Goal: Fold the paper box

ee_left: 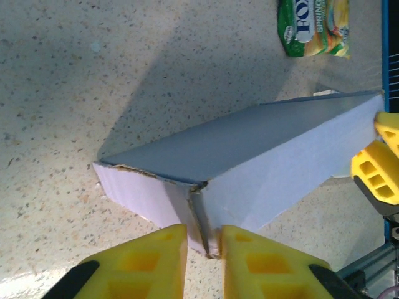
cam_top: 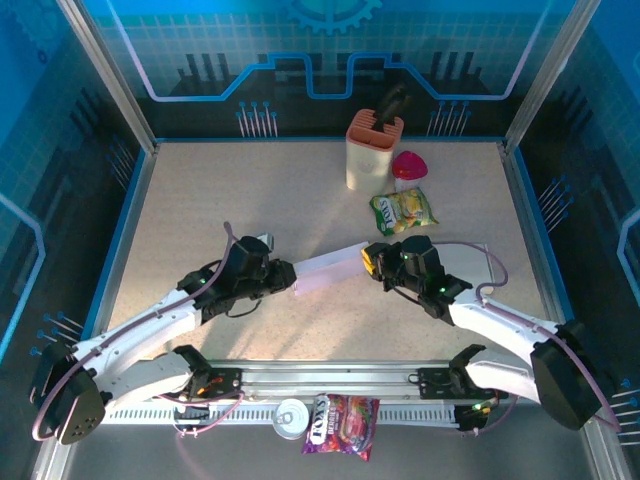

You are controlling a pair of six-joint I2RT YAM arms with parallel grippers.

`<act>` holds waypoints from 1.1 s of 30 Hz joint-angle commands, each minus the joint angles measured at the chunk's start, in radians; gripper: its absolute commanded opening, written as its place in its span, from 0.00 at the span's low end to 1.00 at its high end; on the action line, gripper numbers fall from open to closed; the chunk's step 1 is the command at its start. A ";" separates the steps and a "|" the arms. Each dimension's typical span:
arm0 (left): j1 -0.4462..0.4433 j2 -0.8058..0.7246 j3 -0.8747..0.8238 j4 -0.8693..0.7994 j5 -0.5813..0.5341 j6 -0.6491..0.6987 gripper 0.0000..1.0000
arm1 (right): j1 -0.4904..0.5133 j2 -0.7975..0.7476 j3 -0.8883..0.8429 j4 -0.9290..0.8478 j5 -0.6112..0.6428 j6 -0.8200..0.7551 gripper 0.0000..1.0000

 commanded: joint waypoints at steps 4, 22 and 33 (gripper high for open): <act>0.027 0.054 -0.066 -0.047 -0.008 0.029 0.11 | 0.008 0.058 -0.045 -0.078 0.005 0.002 0.19; -0.244 0.074 -0.123 0.080 -0.157 0.061 0.11 | -0.037 -0.235 -0.193 -0.343 -0.171 -0.389 0.31; -0.268 0.016 -0.106 0.033 -0.200 0.026 0.21 | -0.053 -0.297 -0.081 -0.496 -0.167 -0.578 0.54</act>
